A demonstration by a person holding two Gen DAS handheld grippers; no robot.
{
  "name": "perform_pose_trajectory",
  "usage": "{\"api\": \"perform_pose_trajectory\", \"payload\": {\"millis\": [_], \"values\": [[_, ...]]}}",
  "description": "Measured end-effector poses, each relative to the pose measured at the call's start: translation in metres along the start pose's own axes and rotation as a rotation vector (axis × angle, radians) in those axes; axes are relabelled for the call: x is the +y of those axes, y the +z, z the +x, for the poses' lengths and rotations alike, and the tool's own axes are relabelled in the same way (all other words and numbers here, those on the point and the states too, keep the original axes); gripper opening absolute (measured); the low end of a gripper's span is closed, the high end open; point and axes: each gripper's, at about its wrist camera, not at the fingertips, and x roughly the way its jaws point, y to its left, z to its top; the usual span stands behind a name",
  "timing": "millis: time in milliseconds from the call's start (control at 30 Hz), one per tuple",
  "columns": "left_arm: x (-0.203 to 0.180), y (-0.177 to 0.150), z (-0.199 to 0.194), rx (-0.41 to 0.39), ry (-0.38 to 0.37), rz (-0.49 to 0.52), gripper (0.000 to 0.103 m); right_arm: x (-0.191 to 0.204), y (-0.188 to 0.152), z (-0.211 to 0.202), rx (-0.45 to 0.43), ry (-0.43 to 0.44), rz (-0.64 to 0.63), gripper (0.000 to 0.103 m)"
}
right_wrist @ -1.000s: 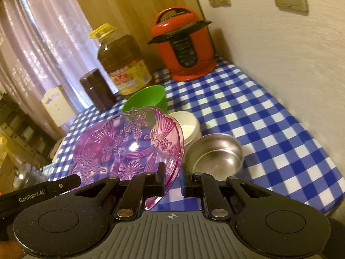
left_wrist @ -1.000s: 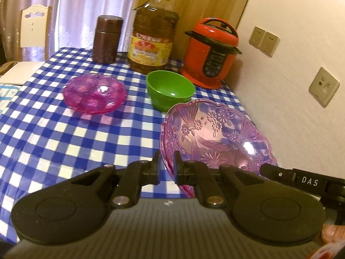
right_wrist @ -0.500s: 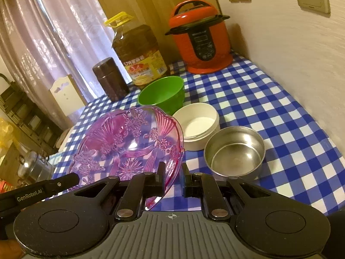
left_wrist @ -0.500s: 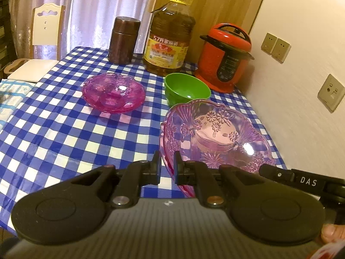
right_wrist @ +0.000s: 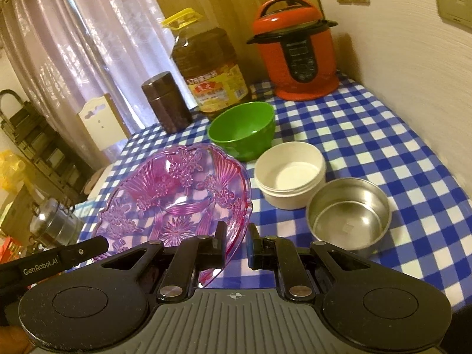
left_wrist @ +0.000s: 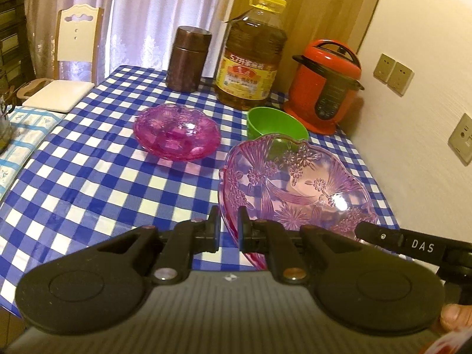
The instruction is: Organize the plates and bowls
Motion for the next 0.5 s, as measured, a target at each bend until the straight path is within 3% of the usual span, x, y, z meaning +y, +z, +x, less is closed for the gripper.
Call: {"api": "perform_pose_trajectory", "payload": {"millis": [500], "values": [[0.047, 0.035, 0.038, -0.003, 0.061, -0.054, 0.01, 0.035, 0.028, 0.067, 0.041, 0.065, -0.078, 0.013]]}}
